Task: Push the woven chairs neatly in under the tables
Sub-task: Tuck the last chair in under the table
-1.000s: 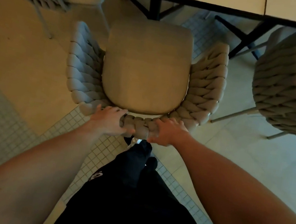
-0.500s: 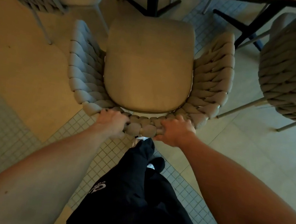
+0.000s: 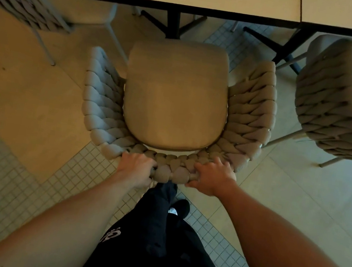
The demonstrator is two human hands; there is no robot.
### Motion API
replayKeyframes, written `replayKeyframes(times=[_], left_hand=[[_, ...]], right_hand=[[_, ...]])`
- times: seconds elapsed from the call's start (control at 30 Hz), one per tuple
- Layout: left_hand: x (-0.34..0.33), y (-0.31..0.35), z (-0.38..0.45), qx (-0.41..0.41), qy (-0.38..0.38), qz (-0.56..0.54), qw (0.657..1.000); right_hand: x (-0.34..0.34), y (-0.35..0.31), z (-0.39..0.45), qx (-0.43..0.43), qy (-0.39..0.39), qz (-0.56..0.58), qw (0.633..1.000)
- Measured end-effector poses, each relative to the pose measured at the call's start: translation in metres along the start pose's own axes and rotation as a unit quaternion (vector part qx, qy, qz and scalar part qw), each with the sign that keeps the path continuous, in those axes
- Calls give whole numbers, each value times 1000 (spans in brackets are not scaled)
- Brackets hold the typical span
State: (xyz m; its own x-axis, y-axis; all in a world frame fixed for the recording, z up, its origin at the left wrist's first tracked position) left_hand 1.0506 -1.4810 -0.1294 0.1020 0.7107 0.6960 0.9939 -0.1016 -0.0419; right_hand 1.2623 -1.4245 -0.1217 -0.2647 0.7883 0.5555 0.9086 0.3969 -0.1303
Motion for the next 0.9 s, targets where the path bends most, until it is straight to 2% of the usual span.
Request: replayKeyframes(times=[0.33,0.9], left_hand=[[50,-7,57,7,30,-6,1000],[68,8,81,2,27,3,1000]], right_hand=[[60,31,39,-6,23,-1,1000],[71,59,50,-11,28,-1,1000]])
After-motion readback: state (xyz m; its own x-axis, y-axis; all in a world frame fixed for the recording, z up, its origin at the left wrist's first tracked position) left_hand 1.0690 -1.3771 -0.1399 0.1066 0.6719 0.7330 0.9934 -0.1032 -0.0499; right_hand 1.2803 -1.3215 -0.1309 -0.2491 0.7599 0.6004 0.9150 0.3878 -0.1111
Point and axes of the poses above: each hand's wrist, its own z-axis towards the middle knuckle, its own x-axis out of the back of the hand, y = z × x, the point moved 3 cm from there along z, towards the middle knuckle, and after that the axes turned 9 degrees about z, right-handed, at the moved point
